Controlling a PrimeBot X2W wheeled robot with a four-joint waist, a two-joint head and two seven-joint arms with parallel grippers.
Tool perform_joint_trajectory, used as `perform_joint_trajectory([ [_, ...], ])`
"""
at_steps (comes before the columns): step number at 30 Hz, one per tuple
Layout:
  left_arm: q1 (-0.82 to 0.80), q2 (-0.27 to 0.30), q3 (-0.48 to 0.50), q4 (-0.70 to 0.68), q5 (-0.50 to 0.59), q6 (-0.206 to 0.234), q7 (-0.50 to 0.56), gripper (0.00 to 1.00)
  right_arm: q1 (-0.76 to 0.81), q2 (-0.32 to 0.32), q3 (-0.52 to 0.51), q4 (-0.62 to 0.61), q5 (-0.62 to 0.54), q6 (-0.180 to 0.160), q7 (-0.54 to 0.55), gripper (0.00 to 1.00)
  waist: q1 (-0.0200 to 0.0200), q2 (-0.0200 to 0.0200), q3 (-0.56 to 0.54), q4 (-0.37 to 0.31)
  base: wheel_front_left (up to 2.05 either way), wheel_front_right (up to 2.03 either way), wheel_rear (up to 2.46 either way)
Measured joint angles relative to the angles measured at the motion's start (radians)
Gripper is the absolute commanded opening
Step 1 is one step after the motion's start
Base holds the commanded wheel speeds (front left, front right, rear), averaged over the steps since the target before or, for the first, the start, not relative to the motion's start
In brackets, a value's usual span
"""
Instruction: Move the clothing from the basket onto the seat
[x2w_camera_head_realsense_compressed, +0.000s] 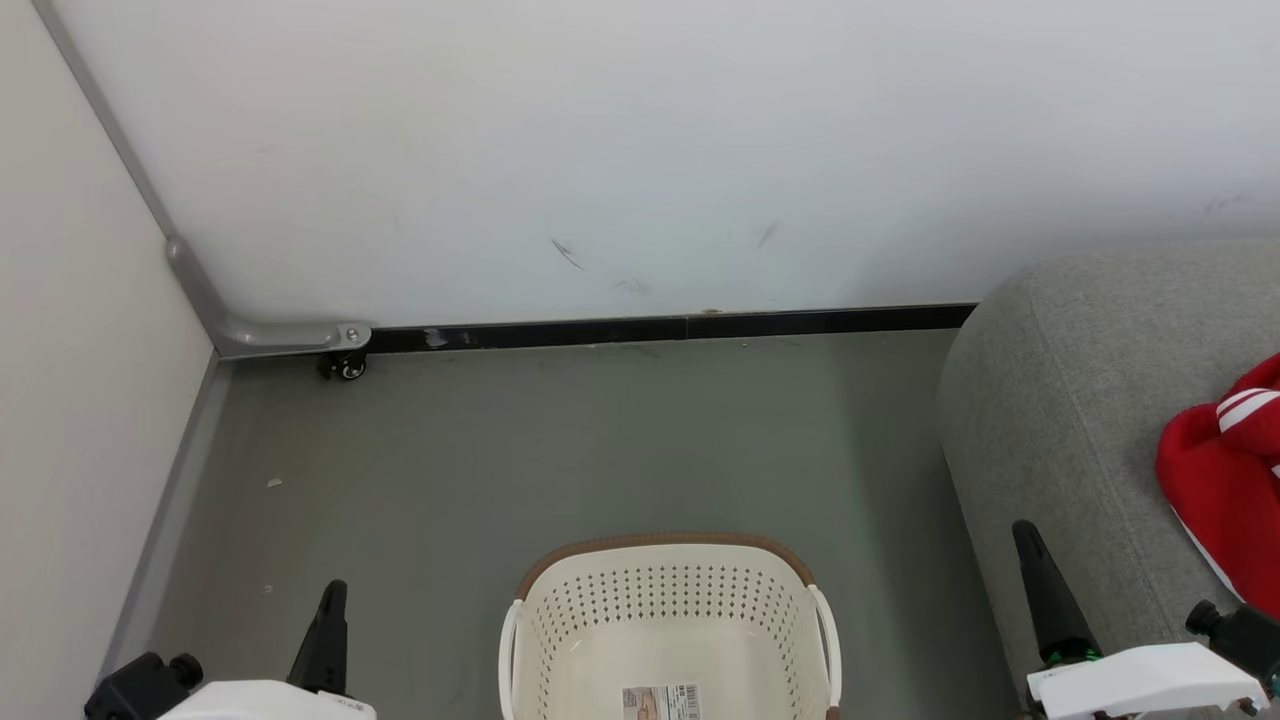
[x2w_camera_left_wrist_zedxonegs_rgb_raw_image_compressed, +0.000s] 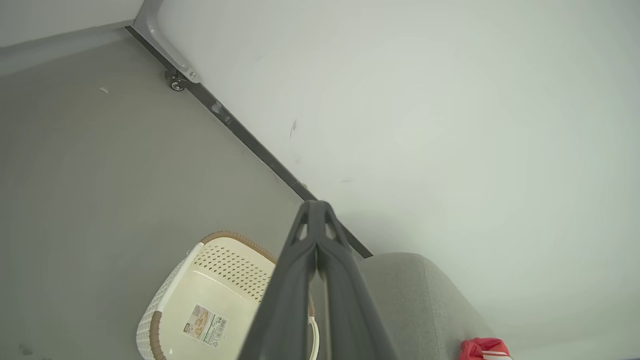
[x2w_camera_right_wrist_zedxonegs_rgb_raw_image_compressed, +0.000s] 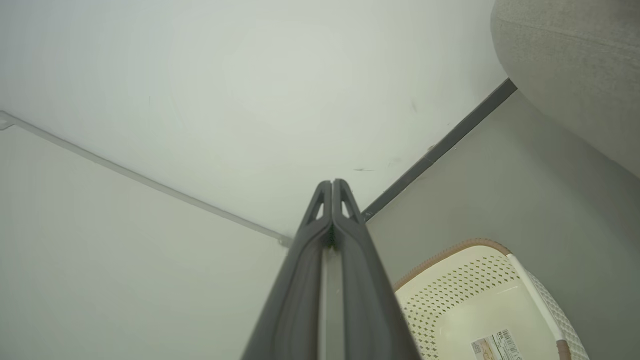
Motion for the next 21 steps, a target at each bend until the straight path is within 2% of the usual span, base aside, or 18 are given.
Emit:
perform_joint_trajectory([
  [7,-0.009,-0.007,0.024,0.009,-0.086,-0.026,0.026,0.00,-0.011,-0.003,-0.007,0.007,0.101,0.000,0.004,0.00,-0.0060,0.0000,0.008,0.000,0.00,0.00,0.00],
  [14,-0.029,-0.013,0.044,0.017,-0.165,-0.053,0.043,0.00,-0.037,-0.006,-0.018,0.008,0.190,0.000,0.012,0.00,-0.0088,0.0000,0.015,0.001,0.00,0.00,0.00],
  [21,-0.035,-0.028,0.067,0.026,-0.257,-0.079,0.066,0.00,-0.042,-0.009,-0.029,0.013,0.291,0.000,0.013,0.00,-0.0097,0.0000,0.021,0.001,0.00,0.00,0.00],
])
